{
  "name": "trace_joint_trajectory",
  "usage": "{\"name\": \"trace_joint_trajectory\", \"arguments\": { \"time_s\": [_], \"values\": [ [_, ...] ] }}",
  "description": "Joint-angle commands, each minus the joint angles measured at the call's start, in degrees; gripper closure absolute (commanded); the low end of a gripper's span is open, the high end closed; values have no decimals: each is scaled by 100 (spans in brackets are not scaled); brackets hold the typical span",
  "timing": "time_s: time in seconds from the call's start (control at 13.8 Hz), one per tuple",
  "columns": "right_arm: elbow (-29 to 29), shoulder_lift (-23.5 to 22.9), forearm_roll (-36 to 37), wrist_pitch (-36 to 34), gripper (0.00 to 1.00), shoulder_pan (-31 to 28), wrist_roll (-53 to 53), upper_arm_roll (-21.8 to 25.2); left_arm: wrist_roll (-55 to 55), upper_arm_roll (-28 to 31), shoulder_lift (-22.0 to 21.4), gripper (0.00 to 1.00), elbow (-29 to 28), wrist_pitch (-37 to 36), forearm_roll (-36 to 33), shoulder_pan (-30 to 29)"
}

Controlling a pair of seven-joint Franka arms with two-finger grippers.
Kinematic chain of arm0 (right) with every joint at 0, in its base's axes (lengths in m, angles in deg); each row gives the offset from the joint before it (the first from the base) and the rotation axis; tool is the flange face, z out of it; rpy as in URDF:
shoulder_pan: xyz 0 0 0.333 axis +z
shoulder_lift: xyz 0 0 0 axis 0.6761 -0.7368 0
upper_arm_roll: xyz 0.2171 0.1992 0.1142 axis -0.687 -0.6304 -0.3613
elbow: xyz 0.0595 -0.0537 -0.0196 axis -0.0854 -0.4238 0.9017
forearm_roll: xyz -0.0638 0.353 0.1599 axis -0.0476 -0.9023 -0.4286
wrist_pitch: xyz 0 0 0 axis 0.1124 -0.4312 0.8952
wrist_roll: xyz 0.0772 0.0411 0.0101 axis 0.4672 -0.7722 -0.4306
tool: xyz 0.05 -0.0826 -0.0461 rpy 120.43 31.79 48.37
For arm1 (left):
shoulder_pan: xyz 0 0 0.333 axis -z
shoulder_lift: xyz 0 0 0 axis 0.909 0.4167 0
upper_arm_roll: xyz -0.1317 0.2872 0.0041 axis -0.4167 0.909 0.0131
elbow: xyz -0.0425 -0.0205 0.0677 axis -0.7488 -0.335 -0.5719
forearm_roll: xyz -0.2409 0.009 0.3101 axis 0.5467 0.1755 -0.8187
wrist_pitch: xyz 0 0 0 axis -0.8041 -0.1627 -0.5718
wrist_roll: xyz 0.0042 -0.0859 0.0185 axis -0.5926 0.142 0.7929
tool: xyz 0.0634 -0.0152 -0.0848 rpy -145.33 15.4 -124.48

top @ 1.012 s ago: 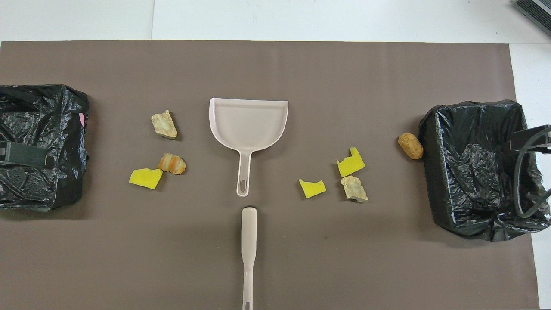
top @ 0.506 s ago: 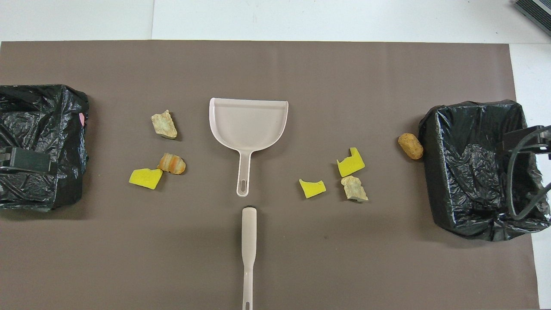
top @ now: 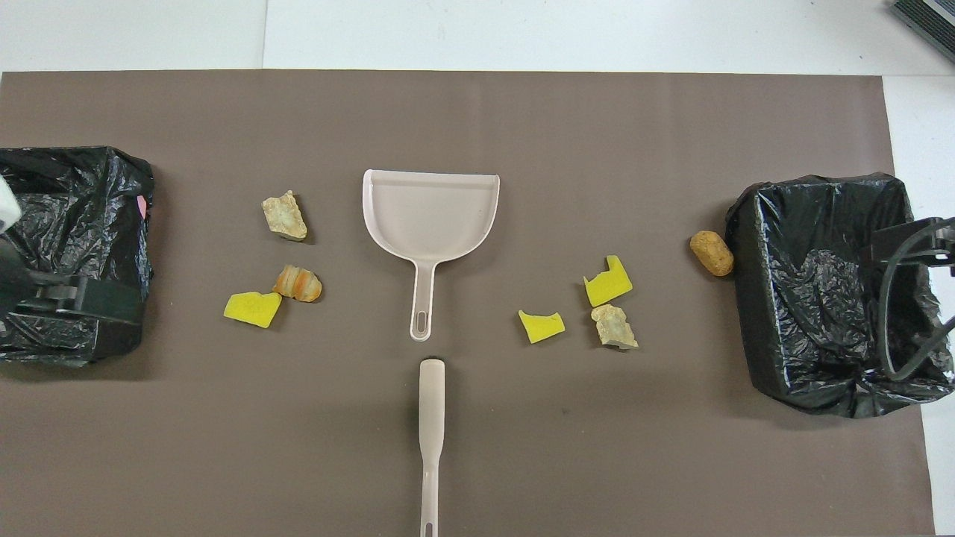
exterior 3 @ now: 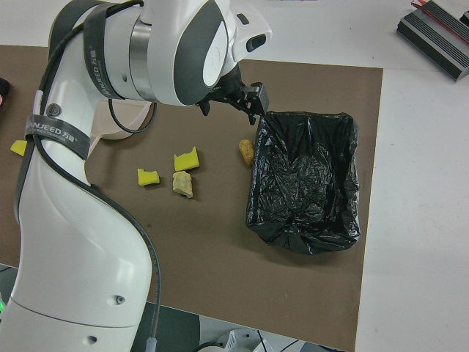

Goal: Sweep and dump trash in bin

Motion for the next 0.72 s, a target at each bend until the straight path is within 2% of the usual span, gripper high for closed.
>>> {"name": "trace_joint_trajectory", "arguments": {
  "time_s": [0.0, 0.29, 0.43, 0.65],
  "values": [
    [-105, 117, -48, -5, 0, 0, 126, -13, 459, -86, -410, 0, -535, 24, 72, 531],
    [-105, 117, -48, -5, 0, 0, 126, -13, 1574, -95, -1139, 0, -2027, 752, 301, 1760],
    [-105, 117, -48, -5, 0, 0, 126, -13, 2383, -95, -1203, 0, -2452, 1183, 397, 2516],
    [-105, 117, -48, -5, 0, 0, 126, -13, 3149, -104, -1150, 0, -3083, 1921, 459, 3291]
  ]
}}
